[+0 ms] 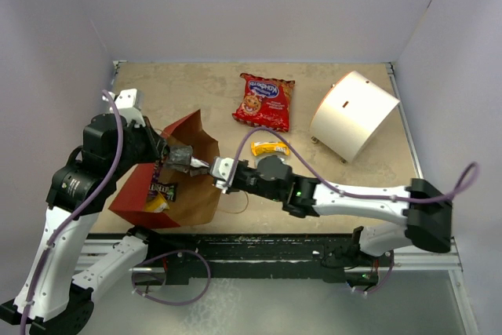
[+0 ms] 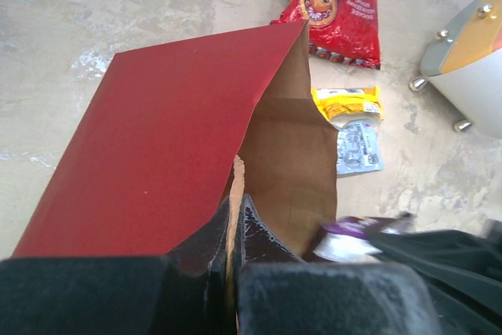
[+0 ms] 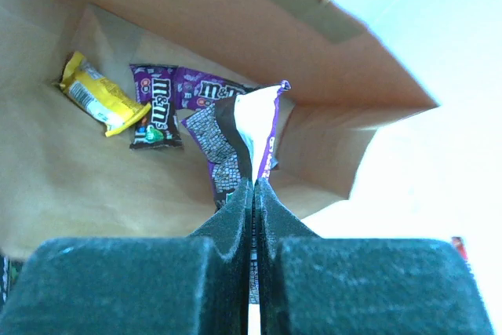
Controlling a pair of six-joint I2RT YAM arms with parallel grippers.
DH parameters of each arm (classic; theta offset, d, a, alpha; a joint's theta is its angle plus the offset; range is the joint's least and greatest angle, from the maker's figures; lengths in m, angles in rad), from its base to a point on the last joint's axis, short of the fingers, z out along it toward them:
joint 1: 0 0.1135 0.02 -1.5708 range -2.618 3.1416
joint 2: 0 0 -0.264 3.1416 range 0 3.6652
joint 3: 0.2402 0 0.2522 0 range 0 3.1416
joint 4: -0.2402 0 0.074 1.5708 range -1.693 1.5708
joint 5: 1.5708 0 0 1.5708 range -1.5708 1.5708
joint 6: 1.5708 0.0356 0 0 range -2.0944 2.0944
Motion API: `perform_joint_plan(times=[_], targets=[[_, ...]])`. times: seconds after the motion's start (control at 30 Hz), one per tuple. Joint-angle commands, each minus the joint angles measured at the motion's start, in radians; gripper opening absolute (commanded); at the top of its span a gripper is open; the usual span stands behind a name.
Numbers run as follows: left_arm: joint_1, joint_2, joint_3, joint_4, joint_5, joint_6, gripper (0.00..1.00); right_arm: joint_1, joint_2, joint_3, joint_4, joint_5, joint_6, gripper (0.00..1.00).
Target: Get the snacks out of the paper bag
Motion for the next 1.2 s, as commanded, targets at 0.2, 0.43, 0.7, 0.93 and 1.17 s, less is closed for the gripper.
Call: perform_joint_plan(times=[0.2, 0.43, 0.7, 0.93, 1.17], targets=[[0.002, -0.005, 0.053, 0.142, -0.277, 0.247, 0.0, -0.167, -0.34, 0.03, -0.296, 0.065, -0.182, 0.0], [0.002, 0.03, 0.116, 0.306, -0.232, 0.631, 0.0, -0.416, -0.317, -0.055, -0.291, 0.07, -0.241, 0.0], [0.003, 0.123, 0.175, 0.309, 0.121, 0.892, 0.0, -0.578, -0.042, 0.003, -0.278, -0.102, -0.324, 0.0], [-0.022, 0.156, 0.18, 0.309, -0.012, 1.131, 0.0, -0.62, 0.109, 0.072, -0.288, -0.186, -0.333, 0.0], [-0.035, 0.167, 0.223, 0.267, -0.106, 1.264, 0.0, -0.623, 0.194, 0.129, -0.348, -0.239, -0.443, 0.0]])
